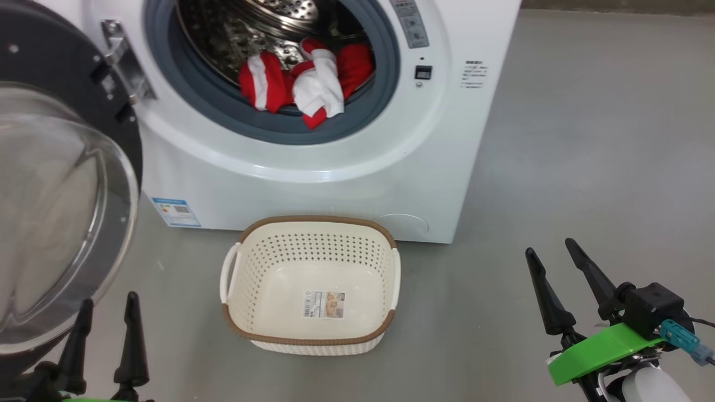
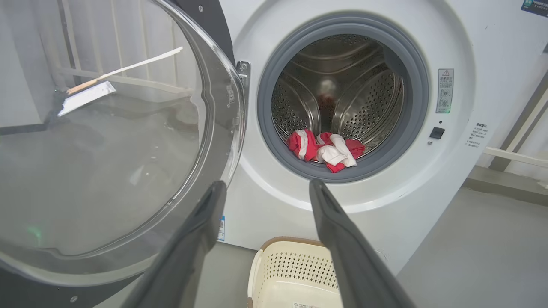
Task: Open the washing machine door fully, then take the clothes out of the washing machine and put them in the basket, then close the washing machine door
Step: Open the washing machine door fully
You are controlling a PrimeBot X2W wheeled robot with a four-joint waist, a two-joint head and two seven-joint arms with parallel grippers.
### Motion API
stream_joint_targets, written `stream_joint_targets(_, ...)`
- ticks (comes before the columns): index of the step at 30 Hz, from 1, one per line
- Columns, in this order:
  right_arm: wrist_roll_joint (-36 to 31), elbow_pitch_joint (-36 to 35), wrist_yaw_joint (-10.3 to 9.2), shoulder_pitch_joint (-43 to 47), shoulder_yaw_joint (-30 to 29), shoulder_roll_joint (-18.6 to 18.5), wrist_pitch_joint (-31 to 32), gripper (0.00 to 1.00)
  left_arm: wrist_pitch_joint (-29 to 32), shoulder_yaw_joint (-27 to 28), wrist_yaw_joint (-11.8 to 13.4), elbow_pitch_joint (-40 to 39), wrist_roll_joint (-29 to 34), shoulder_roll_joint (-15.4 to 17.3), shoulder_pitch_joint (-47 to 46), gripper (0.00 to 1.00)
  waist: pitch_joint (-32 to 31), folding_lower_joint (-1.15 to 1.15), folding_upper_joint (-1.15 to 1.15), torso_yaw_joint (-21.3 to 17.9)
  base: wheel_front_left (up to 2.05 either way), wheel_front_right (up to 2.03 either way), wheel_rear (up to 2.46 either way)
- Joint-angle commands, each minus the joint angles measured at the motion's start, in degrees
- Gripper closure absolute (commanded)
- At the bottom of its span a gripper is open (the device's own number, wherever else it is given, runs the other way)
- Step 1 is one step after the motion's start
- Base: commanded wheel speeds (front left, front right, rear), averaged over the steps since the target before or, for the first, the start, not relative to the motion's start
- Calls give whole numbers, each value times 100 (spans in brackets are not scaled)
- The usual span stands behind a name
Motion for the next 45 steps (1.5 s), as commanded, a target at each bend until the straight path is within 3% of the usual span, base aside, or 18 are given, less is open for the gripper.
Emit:
stream_joint_targets(1,-33,-153,36,-16,82,-30,-52,0,-29,128,9,-190,-29,124,-4,0,23,0,0,-208,0,0,0)
stream_joint_targets(25,-48,-236,36,57,-167,43,-52,0,-29,-369,9,-395,-208,43,131,0,39,0,0,-1196,0,0,0)
stream_joint_targets(45,-75,-259,36,103,-260,79,-52,0,-29,-402,9,-450,-213,50,154,0,-1,0,0,-1256,0,0,0)
